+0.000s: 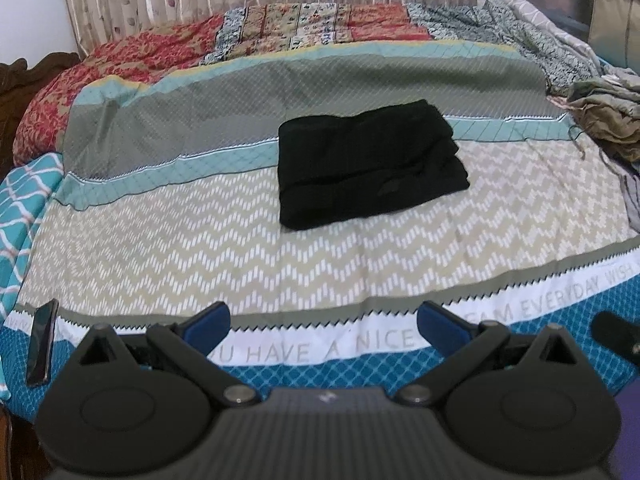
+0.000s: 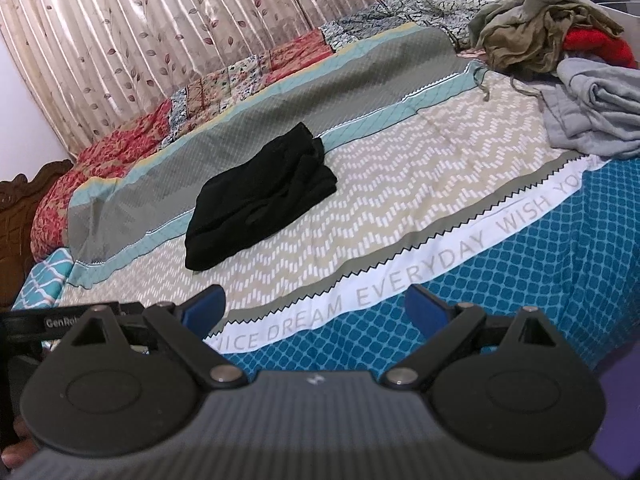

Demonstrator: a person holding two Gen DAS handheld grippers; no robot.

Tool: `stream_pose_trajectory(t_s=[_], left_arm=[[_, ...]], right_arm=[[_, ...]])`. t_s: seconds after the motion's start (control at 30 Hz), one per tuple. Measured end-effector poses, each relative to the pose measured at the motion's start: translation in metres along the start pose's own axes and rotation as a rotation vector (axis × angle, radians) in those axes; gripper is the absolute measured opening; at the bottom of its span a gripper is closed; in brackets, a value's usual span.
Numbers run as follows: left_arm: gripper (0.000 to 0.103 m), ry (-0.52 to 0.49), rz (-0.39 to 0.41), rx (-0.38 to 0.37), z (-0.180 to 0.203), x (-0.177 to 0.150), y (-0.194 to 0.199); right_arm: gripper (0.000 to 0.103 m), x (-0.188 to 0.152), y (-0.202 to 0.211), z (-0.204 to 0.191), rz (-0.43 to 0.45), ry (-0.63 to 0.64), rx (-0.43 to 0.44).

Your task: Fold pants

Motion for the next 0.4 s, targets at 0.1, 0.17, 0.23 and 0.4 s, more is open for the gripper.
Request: stream_pose_trajectory(t_s=[0.1,0.17,0.23,0.4], left_arm=[[0.103,-0.005,0.0,-0.013,0.005,0.001,-0.001],[0.103,-0.007,-0.002,-0.026,0.008,0.001,-0.001],[0.103,-0.011,0.005,-0.031,0.011,0.0,-0.001],[0.103,-0.011,0.019,-0.05,0.011,-0.001,0.0]], right_arm=[[0.098,-0.001,0.0,0.002,-0.001,-0.003,0.002],[0.098,-0.001,0.0,0.004,-0.001,-0.004,0.003],[0.098,-0.001,0.001,0.005,0.0,-0.006,0.001],[0.098,-0.001,0.001,0.006,0.007,0.005,-0.004]])
Point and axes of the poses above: each gripper's, at about its wrist camera, not at the fingertips, and y roughly against the way its jaws point, z to its right, x to its top, the point moved 2 cm from there along -y, roughly the way its jaws point, and after that the axes turned 14 degrees about y, right-handed, at the moved point
